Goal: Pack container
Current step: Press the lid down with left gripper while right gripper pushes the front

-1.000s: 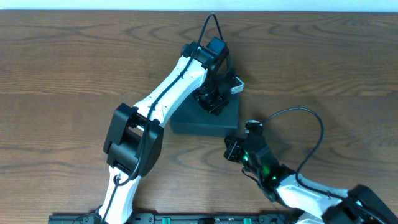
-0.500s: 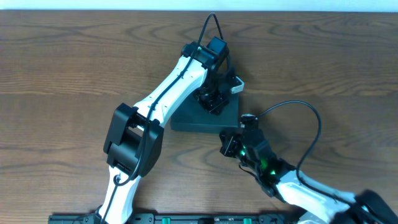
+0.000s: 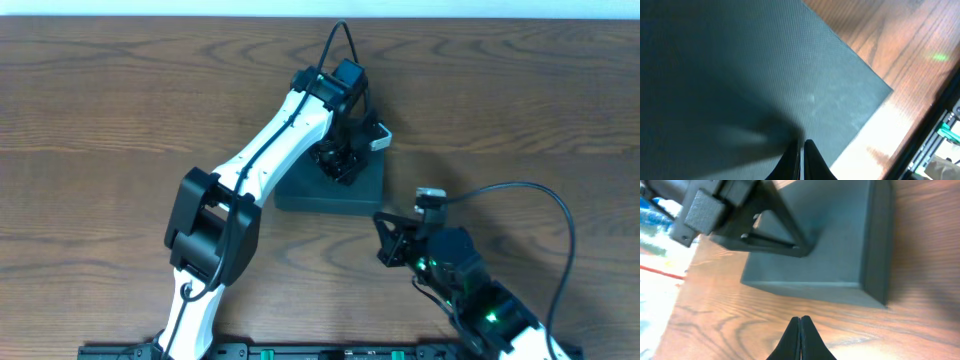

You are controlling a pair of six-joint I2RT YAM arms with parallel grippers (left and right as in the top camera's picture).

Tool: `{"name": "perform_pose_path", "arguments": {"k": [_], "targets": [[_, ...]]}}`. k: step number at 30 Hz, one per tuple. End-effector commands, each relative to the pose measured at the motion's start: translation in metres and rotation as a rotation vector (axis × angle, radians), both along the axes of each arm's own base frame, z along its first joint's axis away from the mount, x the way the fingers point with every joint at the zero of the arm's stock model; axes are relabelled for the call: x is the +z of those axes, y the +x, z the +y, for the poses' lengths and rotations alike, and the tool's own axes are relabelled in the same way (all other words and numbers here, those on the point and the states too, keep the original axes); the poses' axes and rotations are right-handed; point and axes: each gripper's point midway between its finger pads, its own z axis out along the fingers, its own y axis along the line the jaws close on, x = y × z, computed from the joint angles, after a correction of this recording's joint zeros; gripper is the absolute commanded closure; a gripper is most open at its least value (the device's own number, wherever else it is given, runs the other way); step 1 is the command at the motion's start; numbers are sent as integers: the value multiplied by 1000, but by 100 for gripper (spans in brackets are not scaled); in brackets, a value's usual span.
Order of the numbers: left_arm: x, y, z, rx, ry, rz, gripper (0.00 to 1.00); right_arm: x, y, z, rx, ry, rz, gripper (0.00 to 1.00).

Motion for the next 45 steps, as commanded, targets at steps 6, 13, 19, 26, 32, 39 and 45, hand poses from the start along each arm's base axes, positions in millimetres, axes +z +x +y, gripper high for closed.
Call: {"name": "perform_pose_path", "arguments": {"k": [6,13,19,26,32,39,45], "targets": [[115,15,38,108,-71,-283,94,58,11,-33,-68,-224,-182,98],[163,16,61,158,-153,-387,94,69,11,-35,-55,-239,-180,98],[90,-8,29,6,-201,-169,94,51,-3,-34,-17,-228,-80,98],[22,-13,6,-35,-227,6,94,32,-22,-30,64,-235,17,98],[-15,-10,1,-26,-210,83,94,-8,-36,-22,118,-257,145,98],[-38,-13,2,-17,-178,138,94,-66,-25,10,112,-222,260,98],[-39,-14,4,-15,-171,143,94,-108,-2,24,-37,-210,335,98]]}}
